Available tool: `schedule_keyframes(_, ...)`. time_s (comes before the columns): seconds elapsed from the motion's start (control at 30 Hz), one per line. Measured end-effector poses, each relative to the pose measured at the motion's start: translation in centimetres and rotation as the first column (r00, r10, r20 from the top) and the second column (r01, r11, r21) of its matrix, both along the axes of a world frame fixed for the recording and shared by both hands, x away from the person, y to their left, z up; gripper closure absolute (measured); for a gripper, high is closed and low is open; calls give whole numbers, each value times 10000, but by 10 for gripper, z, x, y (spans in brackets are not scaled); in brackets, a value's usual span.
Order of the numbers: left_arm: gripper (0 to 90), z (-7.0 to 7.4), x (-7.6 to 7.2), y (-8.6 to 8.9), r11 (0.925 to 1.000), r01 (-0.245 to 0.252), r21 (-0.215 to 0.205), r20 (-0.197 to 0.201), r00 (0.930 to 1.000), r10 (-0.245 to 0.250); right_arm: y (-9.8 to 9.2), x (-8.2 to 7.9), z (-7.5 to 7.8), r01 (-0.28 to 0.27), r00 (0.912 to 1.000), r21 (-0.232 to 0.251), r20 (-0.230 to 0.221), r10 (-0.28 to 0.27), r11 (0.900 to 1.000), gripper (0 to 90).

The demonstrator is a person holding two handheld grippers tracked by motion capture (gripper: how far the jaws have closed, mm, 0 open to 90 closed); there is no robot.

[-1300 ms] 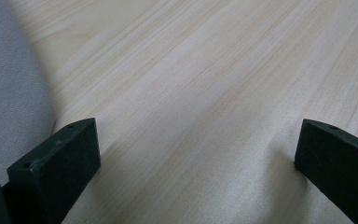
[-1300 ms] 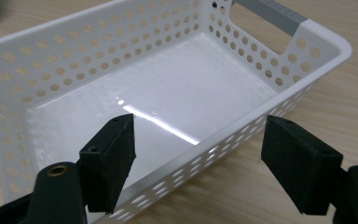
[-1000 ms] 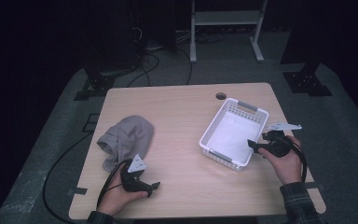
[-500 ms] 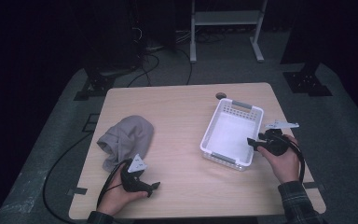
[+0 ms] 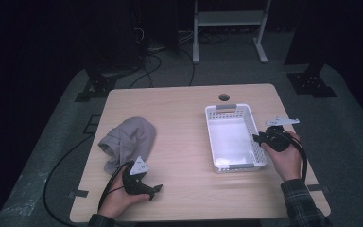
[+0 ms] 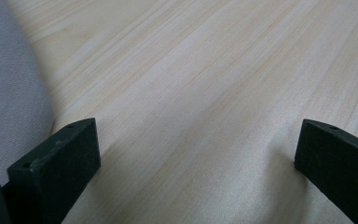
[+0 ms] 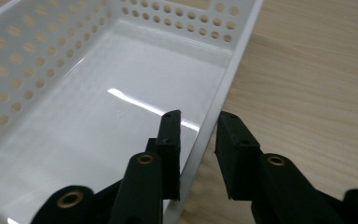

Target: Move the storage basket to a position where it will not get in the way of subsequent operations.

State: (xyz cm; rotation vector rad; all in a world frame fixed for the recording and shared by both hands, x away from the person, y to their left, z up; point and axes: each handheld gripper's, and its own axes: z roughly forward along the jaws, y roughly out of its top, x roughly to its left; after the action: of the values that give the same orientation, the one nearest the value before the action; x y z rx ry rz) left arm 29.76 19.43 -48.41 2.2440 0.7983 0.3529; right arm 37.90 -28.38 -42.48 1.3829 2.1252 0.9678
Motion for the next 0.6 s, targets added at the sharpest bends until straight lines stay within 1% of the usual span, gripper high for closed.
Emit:
schedule_keyframes(0.1, 0, 0, 0, 0, 10000, 1, 1, 0, 10000, -1, -1, 3, 1, -15, 10000, -15, -43, 15, 10000, 757)
schedule_keyframes(0.13, 0, 0, 0, 0, 10000, 2, 2, 4, 10000, -2, -2, 5, 1, -62, 9999, -34, -85, 62, 10000, 784)
schedule_keyframes(0.2, 0, 0, 0, 0, 10000, 1, 2, 3, 10000, -1, -3, 6, 1, -74, 9999, -7, -110, 74, 10000, 794)
schedule_keyframes(0.3, 0, 0, 0, 0, 10000, 0, 0, 3, 10000, 0, -4, 9, 2, -279, 9995, 17, -158, 279, 9996, 832)
schedule_keyframes(0.6, 0, 0, 0, 0, 10000, -8, -25, 27, 10000, 8, -6, 17, 3, -469, 9987, -121, -218, 466, 9988, 841)
